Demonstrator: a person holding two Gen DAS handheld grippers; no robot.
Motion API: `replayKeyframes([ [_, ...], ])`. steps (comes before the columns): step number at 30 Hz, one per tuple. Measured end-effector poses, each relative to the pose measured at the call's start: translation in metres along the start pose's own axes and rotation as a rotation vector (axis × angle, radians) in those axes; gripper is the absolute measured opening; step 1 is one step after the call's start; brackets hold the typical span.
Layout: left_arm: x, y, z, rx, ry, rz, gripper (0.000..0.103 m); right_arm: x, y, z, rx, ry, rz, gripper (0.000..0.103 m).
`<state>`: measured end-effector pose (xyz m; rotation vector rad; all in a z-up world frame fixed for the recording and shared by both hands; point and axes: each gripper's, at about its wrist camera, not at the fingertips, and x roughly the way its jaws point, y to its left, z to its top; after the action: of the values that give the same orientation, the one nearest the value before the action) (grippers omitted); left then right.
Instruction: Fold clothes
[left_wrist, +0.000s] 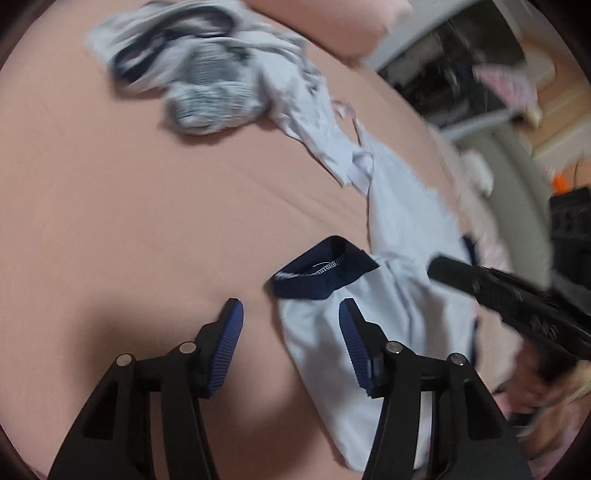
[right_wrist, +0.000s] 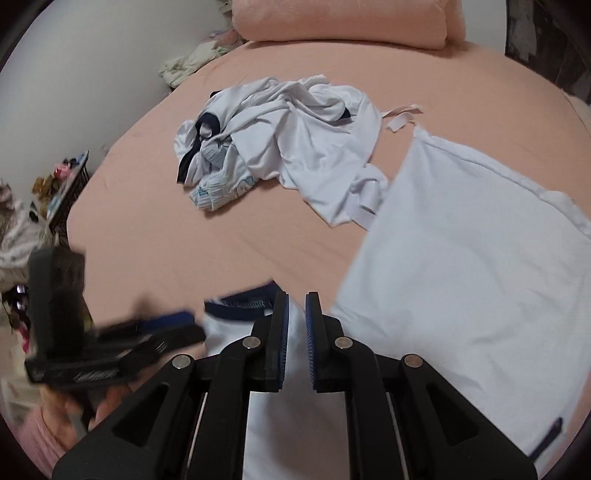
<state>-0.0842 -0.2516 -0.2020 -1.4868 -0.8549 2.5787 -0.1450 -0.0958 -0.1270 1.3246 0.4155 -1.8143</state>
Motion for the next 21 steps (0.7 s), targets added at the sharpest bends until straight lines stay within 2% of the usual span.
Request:
replayKeyframes([
  [2,0.006,-0.01,-0.003,0.063,-0.003,0.077,0.007,0.002,0.006,-0.009,-0.071,0.05,-0.071,0.009],
  [3,0.006,-0.011,-0.005,0.071,-0.01,0.096,0.005,0.002,0.009,-0.016,-0.106,0.057,-0.088,0.009],
  [5,-0.006,-0.004,-0.008,0.024,-0.045,0.098,0.005,0.004,0.013,-0.028,-0.148,0.065,-0.086,0.01],
  [7,-0.015,0.005,-0.013,-0.014,-0.06,0.091,0.005,0.011,0.008,-0.033,-0.133,0.058,-0.072,0.01],
  [10,-0.021,0.017,-0.018,-0.089,-0.046,0.049,0.005,0.026,-0.009,-0.037,-0.052,-0.004,-0.101,0.01],
  [13,-0.022,0.02,-0.017,-0.111,-0.04,0.027,0.007,0.04,-0.007,-0.038,-0.057,-0.061,-0.145,0.009],
  [14,-0.022,0.021,-0.016,-0.117,-0.043,0.024,0.011,0.033,-0.003,-0.037,-0.056,-0.078,-0.146,0.01],
  [15,-0.021,0.021,-0.014,-0.117,-0.044,0.023,0.02,0.025,0.002,-0.036,-0.055,-0.094,-0.143,0.01],
  [16,-0.019,0.021,-0.011,-0.112,-0.043,0.025,0.024,0.016,0.007,-0.034,-0.058,-0.11,-0.116,0.01],
  [17,-0.017,0.021,-0.008,-0.106,-0.043,0.027,0.029,0.016,0.008,-0.032,-0.06,-0.094,-0.102,0.011],
  [20,-0.013,0.018,-0.002,-0.079,-0.053,0.049,0.027,0.024,0.01,-0.023,-0.067,-0.029,-0.071,0.012],
  [21,-0.013,0.017,-0.001,-0.065,-0.059,0.079,0.014,0.027,0.011,-0.02,-0.07,-0.007,-0.06,0.012],
])
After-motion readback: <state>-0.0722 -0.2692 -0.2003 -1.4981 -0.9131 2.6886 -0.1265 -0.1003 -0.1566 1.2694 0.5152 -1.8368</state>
